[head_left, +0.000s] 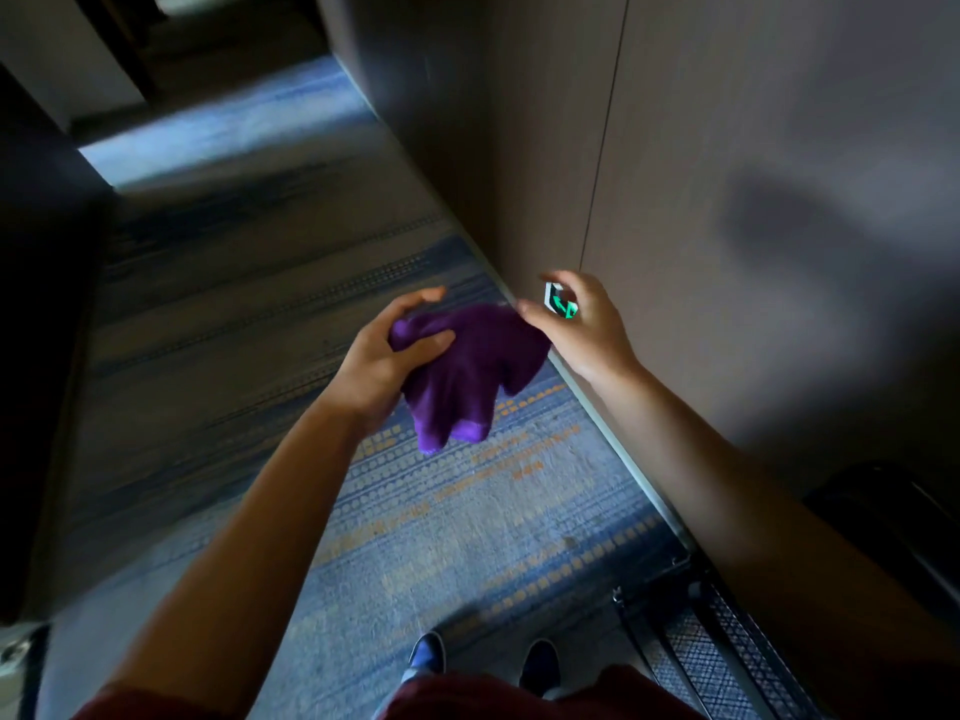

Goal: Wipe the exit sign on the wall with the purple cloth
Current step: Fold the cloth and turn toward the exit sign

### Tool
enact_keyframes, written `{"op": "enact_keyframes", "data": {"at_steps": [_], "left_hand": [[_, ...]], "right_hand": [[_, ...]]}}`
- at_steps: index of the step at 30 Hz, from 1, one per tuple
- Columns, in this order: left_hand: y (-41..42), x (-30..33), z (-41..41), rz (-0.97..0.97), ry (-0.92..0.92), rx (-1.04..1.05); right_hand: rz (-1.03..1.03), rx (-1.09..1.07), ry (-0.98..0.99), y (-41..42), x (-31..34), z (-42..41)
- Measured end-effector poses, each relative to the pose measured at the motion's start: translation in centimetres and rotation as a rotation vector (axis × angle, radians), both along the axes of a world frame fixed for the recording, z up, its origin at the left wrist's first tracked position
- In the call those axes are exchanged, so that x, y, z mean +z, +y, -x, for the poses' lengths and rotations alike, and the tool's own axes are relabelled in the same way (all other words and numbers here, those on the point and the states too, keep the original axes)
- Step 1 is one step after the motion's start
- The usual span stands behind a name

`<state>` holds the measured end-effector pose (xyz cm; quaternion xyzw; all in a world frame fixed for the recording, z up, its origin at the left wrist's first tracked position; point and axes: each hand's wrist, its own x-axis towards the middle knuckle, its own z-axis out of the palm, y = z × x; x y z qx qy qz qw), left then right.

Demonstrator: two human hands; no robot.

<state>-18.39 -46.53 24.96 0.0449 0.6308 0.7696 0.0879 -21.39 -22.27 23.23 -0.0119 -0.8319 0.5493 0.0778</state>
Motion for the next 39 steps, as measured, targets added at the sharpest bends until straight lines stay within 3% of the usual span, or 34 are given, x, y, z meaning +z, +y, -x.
{"op": "enact_keyframes", "data": {"at_steps": [4, 6, 10, 16, 21, 23, 26, 28, 32, 35, 39], "left_hand": [[0.3, 0.6, -0.2, -0.166, -0.023, -0.106], [0.6, 0.8, -0.2, -0.214, -0.013, -0.128], [0.1, 0.5, 0.3, -0.148, -0.012, -0.069], [-1.8, -1.0, 2.3, 0.163, 0.054, 0.093], [-3.1, -3.1, 4.8, 0.228, 0.045, 0.276], [-3.6, -3.9, 6.3, 0.181, -0.016, 0.332], [-4.8, -5.3, 9.5, -0.268, -0.258, 0.3], [-5.2, -5.9, 11.9, -0.375, -0.387, 0.226], [-5.5, -7.0, 17.1, -0.302, -0.474, 0.113], [-6.0, -6.7, 21.6, -0.238, -0.344, 0.079], [-6.6, -5.1, 28.8, -0.09, -0.202, 0.02]], "right_hand": [[0.595, 0.361, -0.212, -0.6, -0.1, -0.6], [0.668, 0.482, -0.29, -0.8, -0.4, -1.1], [0.64, 0.575, -0.346, -0.4, -1.7, -1.9], [0.531, 0.552, -0.233, -1.2, -0.6, -0.1], [0.671, 0.492, -0.243, -3.5, -1.2, 2.8], [0.697, 0.427, -0.262, -4.3, -1.9, 4.2], [0.768, 0.352, -0.264, -5.3, -3.2, 7.1], [0.8, 0.292, -0.241, -6.2, -3.7, 9.7], [0.786, 0.162, -0.219, -7.7, -3.7, 14.8], [0.748, 0.133, -0.214, -8.4, -3.4, 18.3], [0.46, -0.036, -0.267, -8.3, -4.1, 22.7]]}}
